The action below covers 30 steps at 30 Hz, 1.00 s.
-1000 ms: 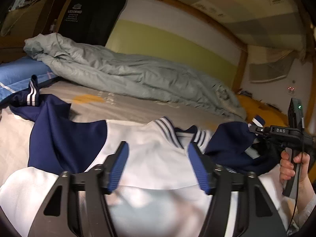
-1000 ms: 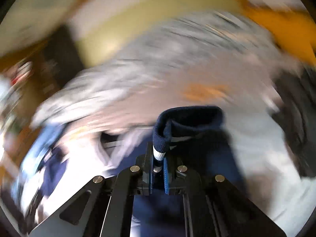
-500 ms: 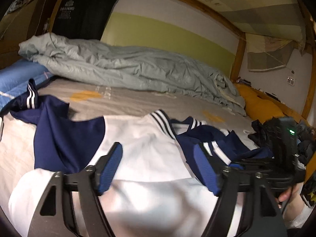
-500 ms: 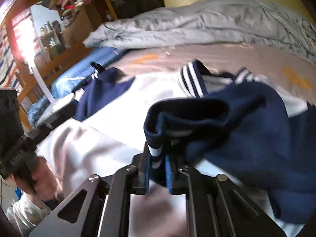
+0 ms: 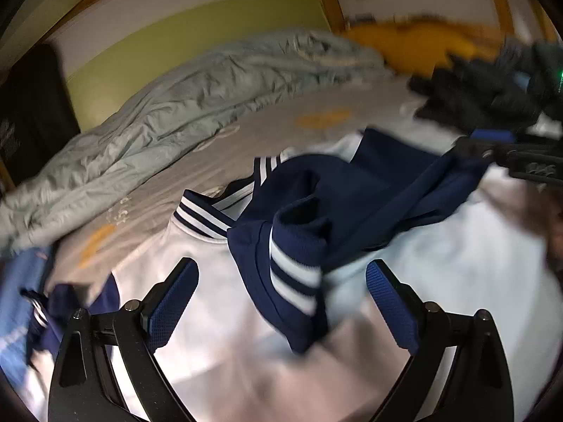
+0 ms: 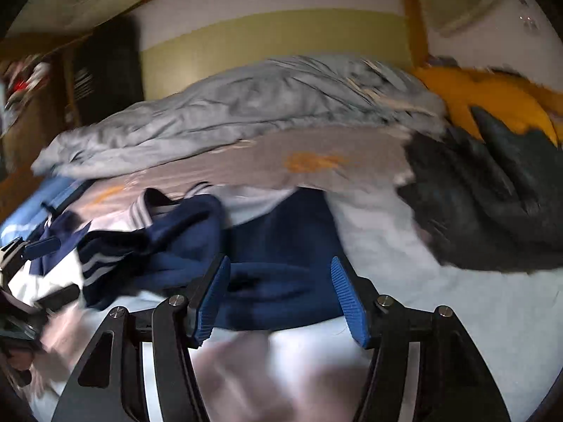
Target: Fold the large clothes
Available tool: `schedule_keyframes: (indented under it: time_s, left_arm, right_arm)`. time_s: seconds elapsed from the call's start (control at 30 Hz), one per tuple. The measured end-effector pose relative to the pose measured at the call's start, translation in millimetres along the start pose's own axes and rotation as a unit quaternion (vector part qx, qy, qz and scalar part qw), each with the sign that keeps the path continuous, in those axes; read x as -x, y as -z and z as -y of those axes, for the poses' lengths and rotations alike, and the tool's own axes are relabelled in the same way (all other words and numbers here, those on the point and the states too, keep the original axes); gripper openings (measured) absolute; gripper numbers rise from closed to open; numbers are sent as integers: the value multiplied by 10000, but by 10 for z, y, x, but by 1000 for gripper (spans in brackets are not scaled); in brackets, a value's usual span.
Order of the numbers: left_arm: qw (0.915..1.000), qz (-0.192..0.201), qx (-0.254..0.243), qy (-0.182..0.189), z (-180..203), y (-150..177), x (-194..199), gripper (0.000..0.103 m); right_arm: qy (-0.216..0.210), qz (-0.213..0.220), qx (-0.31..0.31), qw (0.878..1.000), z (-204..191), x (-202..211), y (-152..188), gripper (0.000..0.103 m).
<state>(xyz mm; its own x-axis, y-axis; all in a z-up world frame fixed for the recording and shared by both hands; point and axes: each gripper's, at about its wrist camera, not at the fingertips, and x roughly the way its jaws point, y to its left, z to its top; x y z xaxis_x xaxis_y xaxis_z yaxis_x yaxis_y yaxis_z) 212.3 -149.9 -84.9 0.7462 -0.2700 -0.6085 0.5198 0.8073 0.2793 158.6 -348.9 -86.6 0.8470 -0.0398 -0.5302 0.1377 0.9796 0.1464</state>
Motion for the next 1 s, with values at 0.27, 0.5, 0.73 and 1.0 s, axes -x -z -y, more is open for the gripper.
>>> schedule_keyframes:
  time_s: [0.27, 0.5, 0.73, 1.0]
  left_arm:
    - [9708, 590, 2092, -1016, -1011, 204, 185, 9]
    - [9258, 57, 3326, -1794, -2057, 787, 298, 8]
    - [9102, -450, 3287, -2479, -1919, 1093, 49, 9]
    - [9166, -148, 3138, -2473, -1780, 1134, 141, 9]
  right_arm:
    - [-53, -478, 526, 9975, -63, -213, 206, 62]
    - [-663, -452, 399, 9960, -38, -42, 98, 62]
    - [-451, -514, 64, 9976, -166, -238, -397, 67]
    - [-825, -3026, 26, 9495, -212, -1393, -646, 71]
